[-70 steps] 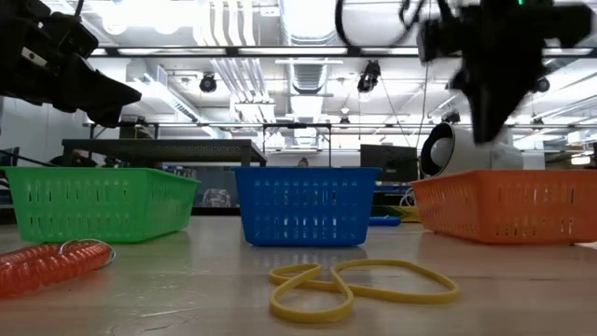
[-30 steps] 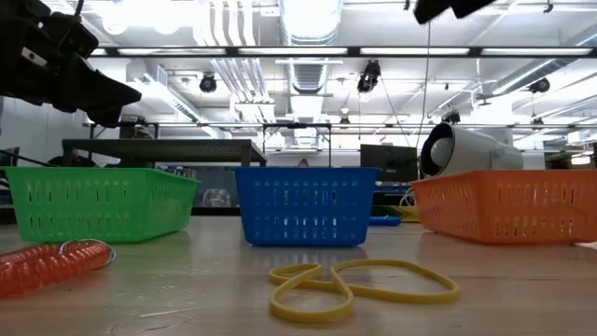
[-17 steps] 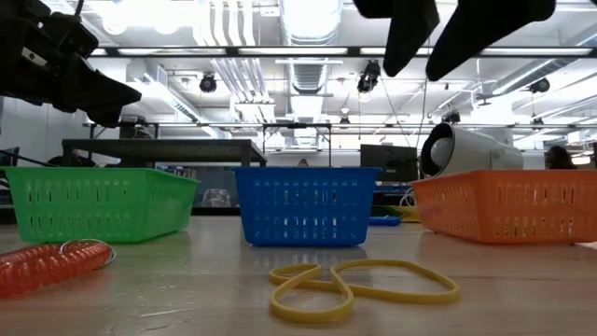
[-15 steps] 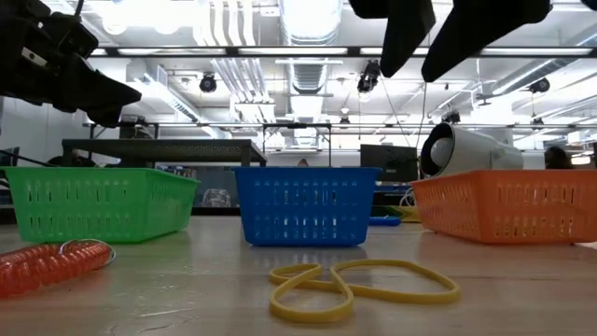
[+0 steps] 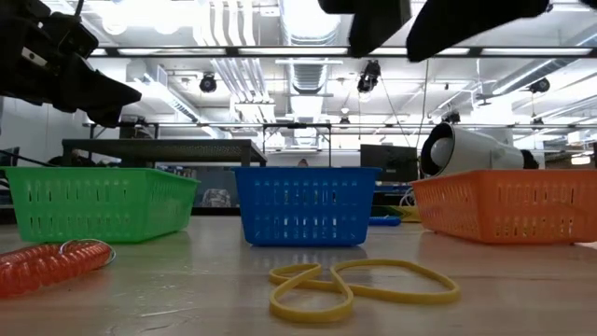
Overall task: Pick & Place Office Desk Supplies
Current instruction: Put the yellow rubber band into the orange bin
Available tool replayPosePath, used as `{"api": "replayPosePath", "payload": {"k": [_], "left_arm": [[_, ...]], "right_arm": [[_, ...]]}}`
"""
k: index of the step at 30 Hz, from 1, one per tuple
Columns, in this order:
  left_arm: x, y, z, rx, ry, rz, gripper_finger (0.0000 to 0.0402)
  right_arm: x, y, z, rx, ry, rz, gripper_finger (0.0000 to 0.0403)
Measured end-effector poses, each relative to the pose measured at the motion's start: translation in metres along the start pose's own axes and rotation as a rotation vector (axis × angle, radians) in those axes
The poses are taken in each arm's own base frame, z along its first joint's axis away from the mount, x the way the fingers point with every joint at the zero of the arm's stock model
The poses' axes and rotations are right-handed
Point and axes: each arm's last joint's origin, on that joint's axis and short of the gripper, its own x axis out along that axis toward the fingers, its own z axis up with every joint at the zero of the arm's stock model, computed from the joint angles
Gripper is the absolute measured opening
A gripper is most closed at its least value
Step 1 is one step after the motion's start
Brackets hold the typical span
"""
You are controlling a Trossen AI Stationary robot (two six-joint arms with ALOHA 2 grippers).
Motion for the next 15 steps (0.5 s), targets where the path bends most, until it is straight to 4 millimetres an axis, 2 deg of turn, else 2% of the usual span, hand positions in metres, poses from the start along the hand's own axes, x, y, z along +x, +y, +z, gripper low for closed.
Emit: {"api": "replayPosePath", "payload": {"k": [9,15], "left_arm": [[0.000,0.000,0.000,0.000,0.000,0.000,0.0028],[0.000,0.000,0.000,0.000,0.000,0.000,0.0028]], "right_arm": [[0.049,0.008,-0.001,-0.043,-0.001,0.037,0.0116],[0.065,0.007,0.006,-0.045,0.006,0.050,0.0125]]}}
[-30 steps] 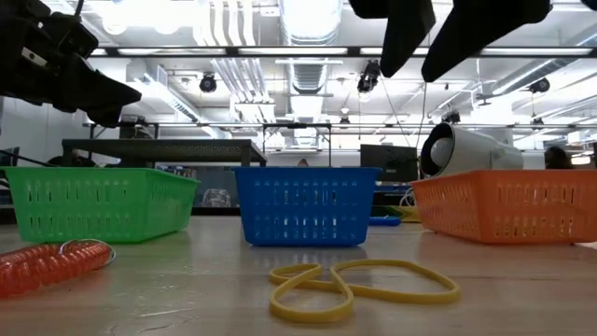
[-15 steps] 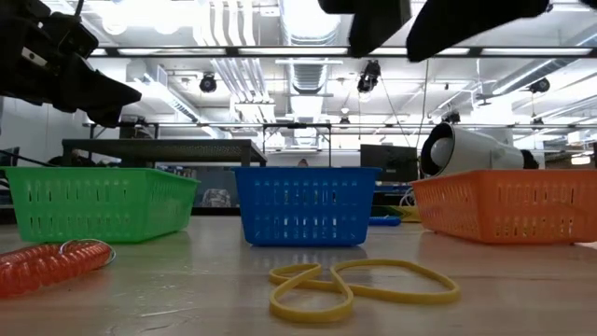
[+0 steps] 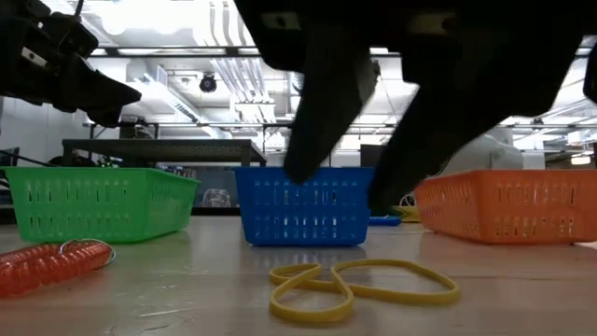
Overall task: Pick & Place Office Desk Supplies
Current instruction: Put the yellow rubber band into the orange bin
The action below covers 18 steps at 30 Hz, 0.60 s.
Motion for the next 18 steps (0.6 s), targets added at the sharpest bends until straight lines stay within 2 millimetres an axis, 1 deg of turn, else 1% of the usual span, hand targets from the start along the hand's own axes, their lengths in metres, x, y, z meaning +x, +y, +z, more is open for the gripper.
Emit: {"api": "replayPosePath", "payload": {"k": [6,12,18], "left_arm": [[0.000,0.000,0.000,0.000,0.000,0.000,0.0028],[0.000,0.000,0.000,0.000,0.000,0.000,0.0028],[0.000,0.000,0.000,0.000,0.000,0.000,0.0028]], "right_arm": [[0.003,-0.001,0.001,0.034,0.027,0.027,0.0129],[0.002,-0.004,-0.003,0.064,0.042,0.033,0.0130],[0.009,-0.008,-0.009,0.079,0.056,0.040,0.0130]]}}
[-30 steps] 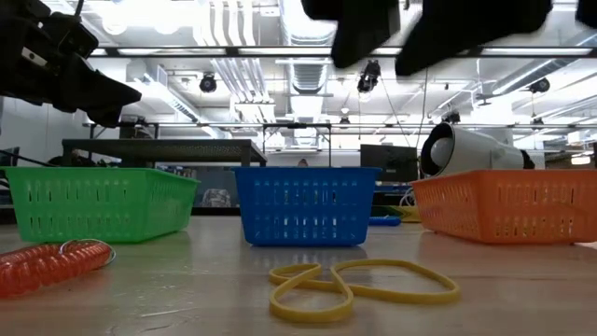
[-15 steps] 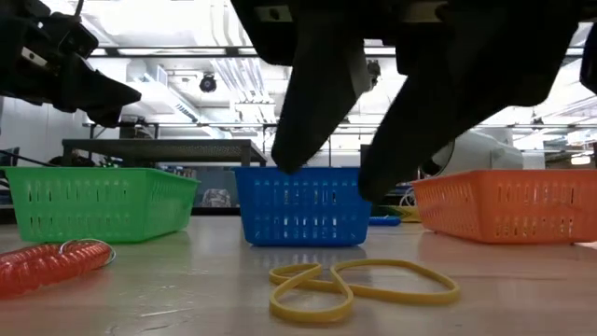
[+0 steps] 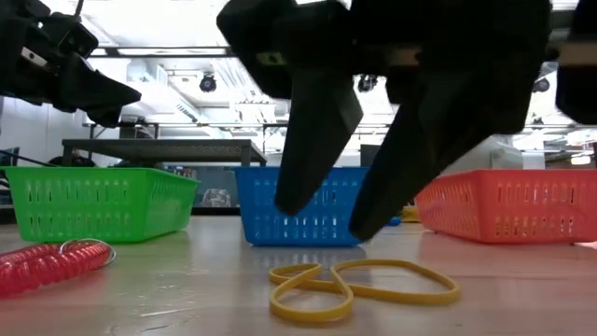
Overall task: Pick & Place Office Desk Supplies
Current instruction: Put the yellow rubber band into the orange bin
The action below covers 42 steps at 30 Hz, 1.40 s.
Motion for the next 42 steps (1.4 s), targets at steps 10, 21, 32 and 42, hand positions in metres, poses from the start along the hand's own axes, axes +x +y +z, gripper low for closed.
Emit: {"api": "replayPosePath", "payload": {"k": [10,21,32,42], "left_arm": [[0.000,0.000,0.000,0.000,0.000,0.000,0.0028],[0.000,0.000,0.000,0.000,0.000,0.000,0.0028],[0.000,0.000,0.000,0.000,0.000,0.000,0.0028],[0.000,0.000,0.000,0.000,0.000,0.000,0.0028]], "right_arm": [[0.003,0.001,-0.001,0.001,0.005,0.008,0.0130],[0.005,-0.003,-0.010,0.060,0.008,0.043,0.0130],[0.011,-0.007,-0.022,0.090,-0.017,0.054,0.0126],[0.013,-0.011,-0.029,0.138,-0.040,0.088,0.0110]]}}
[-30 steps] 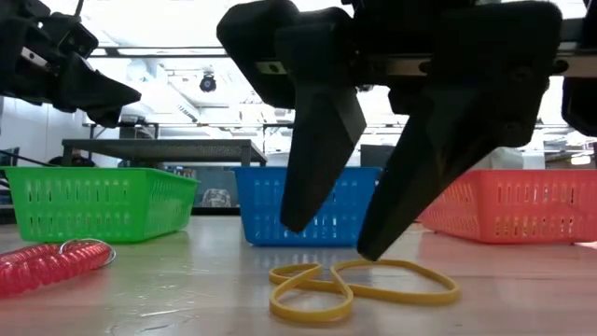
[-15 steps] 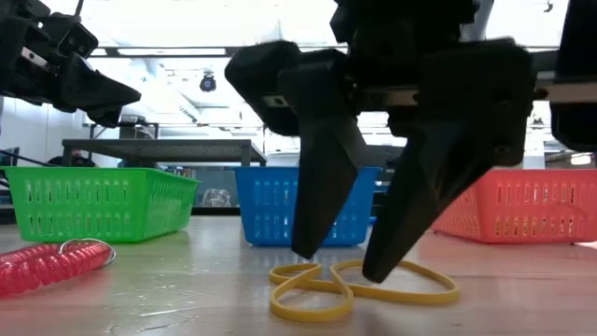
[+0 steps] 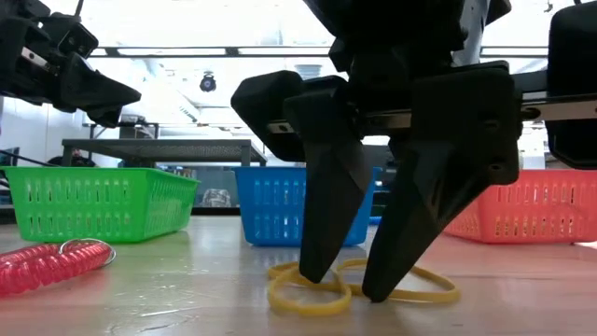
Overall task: Pick & Place Office Desk Supplies
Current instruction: Put the yellow rubber band into the orange bin
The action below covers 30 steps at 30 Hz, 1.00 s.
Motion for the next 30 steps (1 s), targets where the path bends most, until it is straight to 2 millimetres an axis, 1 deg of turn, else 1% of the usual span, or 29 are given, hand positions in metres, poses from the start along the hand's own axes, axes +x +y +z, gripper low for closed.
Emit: {"api": "replayPosePath", "payload": {"k": [7,19,30], "left_arm": [[0.0000,0.0000,-0.0001,0.000,0.000,0.000,0.0028],[0.0000,0.0000,0.0000,0.000,0.000,0.000,0.0028],[0.0000,0.0000,0.0000,0.000,0.000,0.000,0.0028]], "right_arm": [[0.0000,0.0001,0.0001,0.002,-0.001,0.000,0.0083],[0.0001,0.0002,0.0005,0.002,-0.002,-0.004,0.0012],[-0.0002,0.0005,0.0011,0.045,-0.002,-0.009,0.0008]]}}
